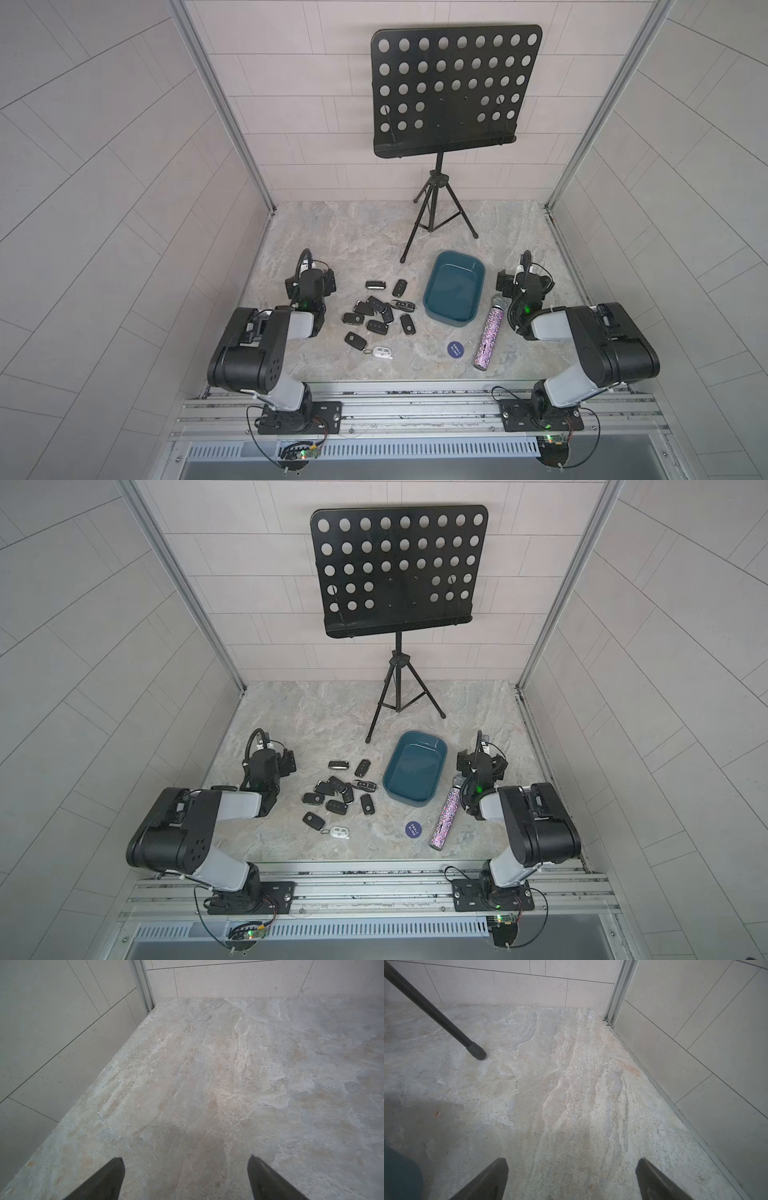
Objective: Place the car key into the storage box
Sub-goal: Pick up the car key from the center of the board.
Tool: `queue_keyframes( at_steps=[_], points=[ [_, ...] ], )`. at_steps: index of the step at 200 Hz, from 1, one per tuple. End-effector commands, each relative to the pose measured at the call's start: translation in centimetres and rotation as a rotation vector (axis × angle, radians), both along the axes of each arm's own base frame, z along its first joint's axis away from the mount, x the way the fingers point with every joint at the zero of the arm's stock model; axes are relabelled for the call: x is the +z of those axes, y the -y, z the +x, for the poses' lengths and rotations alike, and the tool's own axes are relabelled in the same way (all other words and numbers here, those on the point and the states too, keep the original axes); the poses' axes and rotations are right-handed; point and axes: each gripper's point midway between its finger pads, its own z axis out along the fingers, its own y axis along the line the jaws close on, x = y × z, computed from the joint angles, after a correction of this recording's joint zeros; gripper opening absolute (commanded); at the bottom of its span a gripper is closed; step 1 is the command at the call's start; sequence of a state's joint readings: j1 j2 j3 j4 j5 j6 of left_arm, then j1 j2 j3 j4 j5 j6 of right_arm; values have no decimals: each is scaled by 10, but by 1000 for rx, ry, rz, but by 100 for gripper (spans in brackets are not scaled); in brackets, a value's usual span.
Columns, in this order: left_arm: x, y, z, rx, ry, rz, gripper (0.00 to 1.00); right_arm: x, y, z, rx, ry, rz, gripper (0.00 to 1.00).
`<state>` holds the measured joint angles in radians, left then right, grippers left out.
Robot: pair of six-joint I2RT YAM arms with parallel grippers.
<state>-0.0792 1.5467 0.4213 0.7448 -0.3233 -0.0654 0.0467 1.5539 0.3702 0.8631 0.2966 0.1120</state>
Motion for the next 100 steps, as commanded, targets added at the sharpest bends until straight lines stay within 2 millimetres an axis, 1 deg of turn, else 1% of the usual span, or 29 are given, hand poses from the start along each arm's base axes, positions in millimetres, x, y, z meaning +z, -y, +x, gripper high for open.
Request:
queue_keyframes(
  at_steps=[1, 100],
  points=[
    [12, -3, 5, 11, 34, 13, 100, 11, 2, 3, -10, 25, -7, 100],
    [12, -4, 5, 14, 37, 12, 100, 11, 2, 3, -9, 26, -7, 100]
  ],
)
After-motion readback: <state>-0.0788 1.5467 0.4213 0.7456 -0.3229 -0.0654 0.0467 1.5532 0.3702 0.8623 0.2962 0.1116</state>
